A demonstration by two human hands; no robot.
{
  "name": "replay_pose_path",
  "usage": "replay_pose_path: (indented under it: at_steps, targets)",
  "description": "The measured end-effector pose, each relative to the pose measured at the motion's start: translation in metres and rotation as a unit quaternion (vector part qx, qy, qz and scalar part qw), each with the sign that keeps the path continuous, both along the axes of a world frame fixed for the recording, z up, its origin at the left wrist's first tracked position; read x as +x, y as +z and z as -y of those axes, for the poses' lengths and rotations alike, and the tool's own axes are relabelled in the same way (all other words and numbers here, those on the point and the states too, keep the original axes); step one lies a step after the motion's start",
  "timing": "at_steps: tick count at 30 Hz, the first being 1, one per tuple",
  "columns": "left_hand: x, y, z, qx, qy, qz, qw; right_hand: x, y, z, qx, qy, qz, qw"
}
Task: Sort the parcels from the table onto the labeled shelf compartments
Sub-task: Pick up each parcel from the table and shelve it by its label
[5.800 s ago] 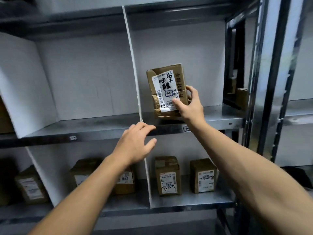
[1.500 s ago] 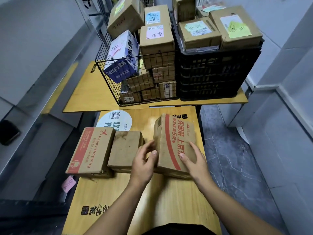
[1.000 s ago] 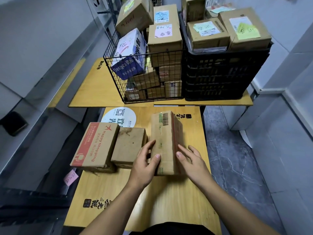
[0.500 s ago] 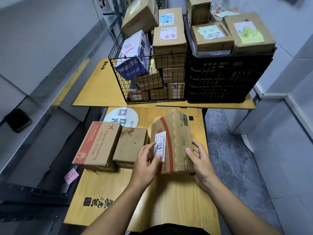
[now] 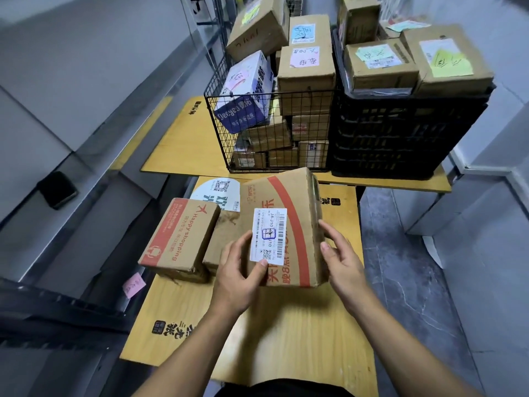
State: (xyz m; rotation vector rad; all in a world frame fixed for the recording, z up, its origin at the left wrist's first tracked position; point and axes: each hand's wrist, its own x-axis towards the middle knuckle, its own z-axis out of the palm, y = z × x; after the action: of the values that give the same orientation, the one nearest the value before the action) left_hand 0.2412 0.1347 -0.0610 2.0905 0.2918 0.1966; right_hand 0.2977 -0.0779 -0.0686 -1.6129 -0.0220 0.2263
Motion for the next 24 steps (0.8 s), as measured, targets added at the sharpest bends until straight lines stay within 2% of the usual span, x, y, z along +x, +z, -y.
replay_pose_path:
  at_steps: [4,10,16,24]
  targets:
    - [-0.015,0.005,-0.02,0.031,0.036,0.024,0.999,-0.001,0.014,-0.019,-0.069,0.032,0.05,0.996]
    - [-0.049,0.018,-0.053,0.068,0.11,0.044,0.991,-0.01,0.019,-0.067,-0.07,0.139,0.068,0.985]
    - [-0.1,0.035,-0.103,0.11,0.193,0.068,0.973,-0.026,0.032,-0.152,-0.014,0.228,0.085,0.97]
    - [-0.196,0.089,-0.187,0.167,0.333,0.117,0.92,-0.089,0.088,-0.294,0.035,0.323,0.156,0.933]
